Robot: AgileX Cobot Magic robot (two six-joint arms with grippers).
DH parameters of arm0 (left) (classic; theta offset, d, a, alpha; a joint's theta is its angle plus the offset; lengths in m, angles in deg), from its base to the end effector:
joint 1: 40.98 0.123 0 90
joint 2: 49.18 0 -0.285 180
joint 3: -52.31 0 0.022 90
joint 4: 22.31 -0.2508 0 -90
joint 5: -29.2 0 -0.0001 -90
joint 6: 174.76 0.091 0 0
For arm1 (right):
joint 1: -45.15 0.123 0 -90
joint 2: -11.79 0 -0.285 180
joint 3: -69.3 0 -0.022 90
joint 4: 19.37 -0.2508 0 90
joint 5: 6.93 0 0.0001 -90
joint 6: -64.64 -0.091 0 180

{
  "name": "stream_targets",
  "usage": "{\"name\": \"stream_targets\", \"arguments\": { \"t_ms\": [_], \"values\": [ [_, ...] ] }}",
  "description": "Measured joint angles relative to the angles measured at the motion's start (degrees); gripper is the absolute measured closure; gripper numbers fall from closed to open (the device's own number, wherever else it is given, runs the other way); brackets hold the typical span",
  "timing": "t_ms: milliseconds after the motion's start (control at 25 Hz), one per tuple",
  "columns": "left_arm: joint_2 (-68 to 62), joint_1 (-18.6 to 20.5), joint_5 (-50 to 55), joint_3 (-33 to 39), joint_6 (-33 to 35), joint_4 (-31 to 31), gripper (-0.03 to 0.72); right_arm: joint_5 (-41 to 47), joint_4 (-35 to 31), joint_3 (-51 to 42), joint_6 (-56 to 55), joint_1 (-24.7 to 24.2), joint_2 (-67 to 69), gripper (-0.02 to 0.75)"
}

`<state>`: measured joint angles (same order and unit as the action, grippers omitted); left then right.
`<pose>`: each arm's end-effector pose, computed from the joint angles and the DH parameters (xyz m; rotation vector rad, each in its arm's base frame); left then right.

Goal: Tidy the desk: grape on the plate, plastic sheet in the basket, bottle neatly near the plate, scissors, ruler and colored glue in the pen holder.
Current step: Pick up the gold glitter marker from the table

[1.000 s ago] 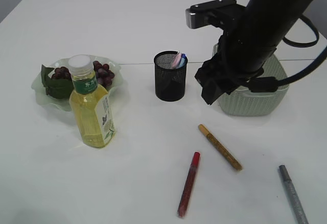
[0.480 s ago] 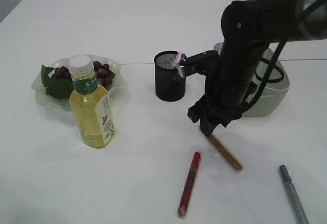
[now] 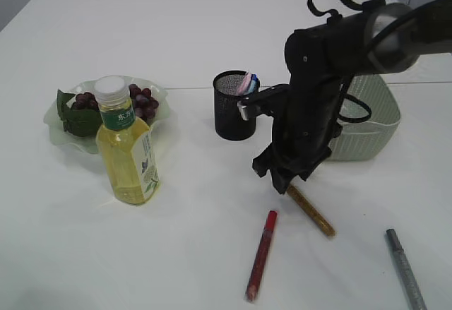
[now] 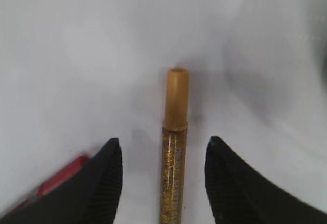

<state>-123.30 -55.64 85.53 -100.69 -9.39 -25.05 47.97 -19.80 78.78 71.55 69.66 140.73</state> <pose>0.2013 -0.0489 0.2863 0.0263 2.7484 -0.0786 0.3793 0.1736 0.1499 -0.8186 2.9330 0.0325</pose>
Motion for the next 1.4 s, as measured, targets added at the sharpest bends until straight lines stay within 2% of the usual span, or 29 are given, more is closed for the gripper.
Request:
{"name": "stream_targets", "arguments": {
  "t_ms": [640, 720, 960, 1200, 1400],
  "values": [
    [0.0, 0.0, 0.0, 0.0, 0.0, 0.0, 0.449, -0.2, 0.4, 0.1, 0.0, 0.0, 3.7, 0.380],
    [0.0, 0.0, 0.0, 0.0, 0.0, 0.0, 0.449, -0.2, 0.4, 0.1, 0.0, 0.0, 3.7, 0.407],
    [0.0, 0.0, -0.3, 0.0, 0.0, 0.0, 0.449, -0.3, 0.4, 0.1, 0.0, 0.0, 3.7, 0.565],
    [0.0, 0.0, -0.6, 0.0, 0.0, -0.5, 0.449, -0.3, 0.4, 0.1, 0.0, 0.0, 3.7, 0.591],
    [0.0, 0.0, -0.6, 0.0, 0.0, -1.6, 0.449, -0.3, 0.4, 0.2, 0.0, 0.0, 3.7, 0.672]
  ]
}}
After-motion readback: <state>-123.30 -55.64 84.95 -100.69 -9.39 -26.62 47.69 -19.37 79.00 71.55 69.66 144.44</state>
